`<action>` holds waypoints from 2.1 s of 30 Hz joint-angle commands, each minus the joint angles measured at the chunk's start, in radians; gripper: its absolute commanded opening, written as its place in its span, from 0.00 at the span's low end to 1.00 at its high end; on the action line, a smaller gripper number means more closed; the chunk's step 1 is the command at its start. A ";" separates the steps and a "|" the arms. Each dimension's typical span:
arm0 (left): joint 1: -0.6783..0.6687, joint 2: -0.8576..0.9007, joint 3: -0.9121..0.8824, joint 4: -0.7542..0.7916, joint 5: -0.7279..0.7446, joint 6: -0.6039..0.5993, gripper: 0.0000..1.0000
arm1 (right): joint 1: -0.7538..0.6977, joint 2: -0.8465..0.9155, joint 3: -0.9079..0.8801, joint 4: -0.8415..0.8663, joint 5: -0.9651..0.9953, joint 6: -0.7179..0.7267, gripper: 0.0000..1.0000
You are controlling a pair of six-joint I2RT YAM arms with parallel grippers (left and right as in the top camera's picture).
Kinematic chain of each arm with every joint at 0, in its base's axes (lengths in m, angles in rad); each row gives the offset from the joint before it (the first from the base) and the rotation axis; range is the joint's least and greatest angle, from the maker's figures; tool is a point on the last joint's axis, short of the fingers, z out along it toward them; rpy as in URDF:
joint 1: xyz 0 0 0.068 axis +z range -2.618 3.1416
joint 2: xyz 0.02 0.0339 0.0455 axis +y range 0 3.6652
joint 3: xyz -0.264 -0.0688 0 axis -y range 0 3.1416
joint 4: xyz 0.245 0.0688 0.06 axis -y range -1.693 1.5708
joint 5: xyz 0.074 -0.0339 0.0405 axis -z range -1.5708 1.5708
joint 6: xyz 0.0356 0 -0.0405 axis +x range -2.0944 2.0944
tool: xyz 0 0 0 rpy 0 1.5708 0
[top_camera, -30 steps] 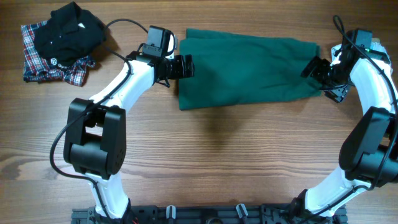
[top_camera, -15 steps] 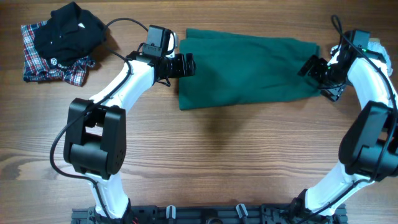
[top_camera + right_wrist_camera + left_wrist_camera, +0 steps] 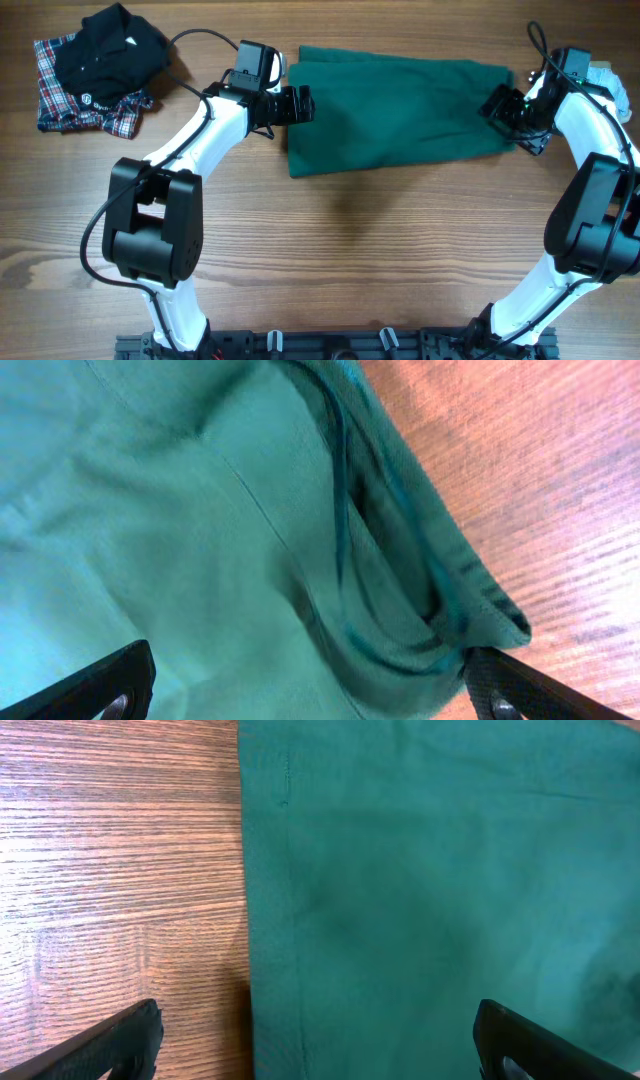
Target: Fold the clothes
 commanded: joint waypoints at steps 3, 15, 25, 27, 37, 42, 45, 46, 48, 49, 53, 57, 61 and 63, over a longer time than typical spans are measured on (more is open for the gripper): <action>-0.001 0.006 -0.006 0.003 0.013 -0.016 1.00 | 0.003 0.006 -0.001 -0.089 0.086 -0.045 1.00; -0.001 0.006 -0.006 -0.008 0.012 -0.016 1.00 | -0.031 -0.041 0.201 -0.182 0.103 -0.461 1.00; -0.001 0.006 -0.006 -0.008 0.013 -0.016 1.00 | -0.176 0.008 0.203 -0.104 -0.184 -0.535 1.00; -0.001 0.006 -0.006 -0.008 0.013 -0.016 1.00 | -0.175 0.024 0.203 -0.092 -0.230 -0.563 1.00; -0.001 0.006 -0.006 -0.008 0.106 -0.016 1.00 | -0.170 0.110 0.203 0.012 -0.303 -0.569 1.00; -0.001 0.006 -0.006 -0.008 0.106 -0.017 1.00 | -0.166 0.148 0.203 0.040 -0.312 -0.570 1.00; -0.001 0.006 -0.006 -0.007 0.106 -0.016 1.00 | -0.167 0.157 0.203 0.065 -0.312 -0.570 1.00; -0.001 0.010 -0.006 -0.004 0.106 -0.017 1.00 | -0.167 0.158 0.203 0.071 -0.312 -0.570 1.00; -0.001 0.016 -0.006 0.004 0.106 -0.017 1.00 | -0.166 0.158 0.203 0.079 -0.312 -0.570 1.00; -0.001 0.022 -0.006 0.008 0.106 -0.017 1.00 | -0.166 0.158 0.203 0.083 -0.312 -0.570 1.00; -0.001 0.044 -0.006 0.015 0.111 -0.017 1.00 | -0.167 0.158 0.203 0.085 -0.311 -0.581 1.00; -0.001 0.050 -0.006 0.021 0.125 -0.017 1.00 | -0.167 0.158 0.203 0.081 -0.300 -0.580 1.00; -0.001 0.050 -0.006 0.031 0.125 -0.017 1.00 | -0.166 0.158 0.202 0.080 -0.301 -0.580 1.00; -0.001 0.050 -0.006 0.037 0.126 -0.018 1.00 | -0.166 0.158 0.202 0.082 -0.301 -0.580 1.00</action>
